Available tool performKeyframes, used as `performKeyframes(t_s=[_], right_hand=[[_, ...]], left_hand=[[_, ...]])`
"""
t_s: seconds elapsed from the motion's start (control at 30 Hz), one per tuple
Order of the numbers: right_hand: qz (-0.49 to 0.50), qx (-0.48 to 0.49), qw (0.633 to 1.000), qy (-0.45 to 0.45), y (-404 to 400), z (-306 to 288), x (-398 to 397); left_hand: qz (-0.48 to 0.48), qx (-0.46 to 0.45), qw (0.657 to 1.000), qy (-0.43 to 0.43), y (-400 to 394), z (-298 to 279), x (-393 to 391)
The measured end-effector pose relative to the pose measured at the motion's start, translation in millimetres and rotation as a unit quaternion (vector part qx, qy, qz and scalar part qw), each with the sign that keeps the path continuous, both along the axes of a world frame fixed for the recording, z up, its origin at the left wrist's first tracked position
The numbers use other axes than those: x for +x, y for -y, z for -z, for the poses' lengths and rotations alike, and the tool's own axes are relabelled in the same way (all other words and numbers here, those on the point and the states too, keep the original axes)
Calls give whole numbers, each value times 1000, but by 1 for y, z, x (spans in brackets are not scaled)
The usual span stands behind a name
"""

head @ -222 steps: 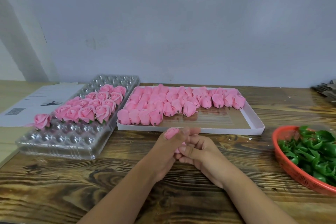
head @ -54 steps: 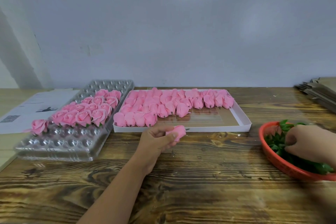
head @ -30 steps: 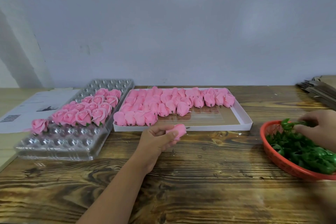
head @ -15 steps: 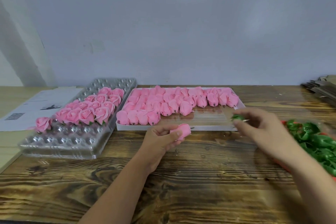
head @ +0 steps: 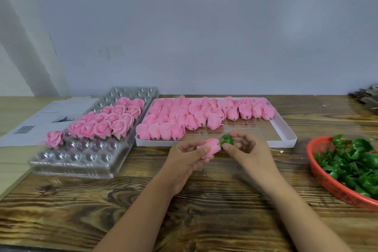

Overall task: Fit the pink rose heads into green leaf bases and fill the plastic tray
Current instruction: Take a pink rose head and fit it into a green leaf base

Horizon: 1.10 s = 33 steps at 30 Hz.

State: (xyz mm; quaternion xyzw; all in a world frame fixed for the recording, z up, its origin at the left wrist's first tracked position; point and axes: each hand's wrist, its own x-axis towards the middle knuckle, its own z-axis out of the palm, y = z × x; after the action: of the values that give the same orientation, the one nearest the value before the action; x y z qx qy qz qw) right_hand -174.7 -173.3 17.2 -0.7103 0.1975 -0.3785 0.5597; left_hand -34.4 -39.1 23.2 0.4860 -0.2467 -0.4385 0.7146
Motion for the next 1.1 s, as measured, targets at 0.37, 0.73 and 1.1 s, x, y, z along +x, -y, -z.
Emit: performKeyframes(t_s=[0.37,0.73,1.1], right_hand=[[-44,29,997,49,-11,-1,2],[-55,38,996,55,-14,-3,3],[-50,22,997,57,-16,-3,2]], left_hand=[[40,-20,999,-1,-1,1,0],[38,-17,999,-14,-1,1,1],[38,-15,999,-16,-1,0,1]])
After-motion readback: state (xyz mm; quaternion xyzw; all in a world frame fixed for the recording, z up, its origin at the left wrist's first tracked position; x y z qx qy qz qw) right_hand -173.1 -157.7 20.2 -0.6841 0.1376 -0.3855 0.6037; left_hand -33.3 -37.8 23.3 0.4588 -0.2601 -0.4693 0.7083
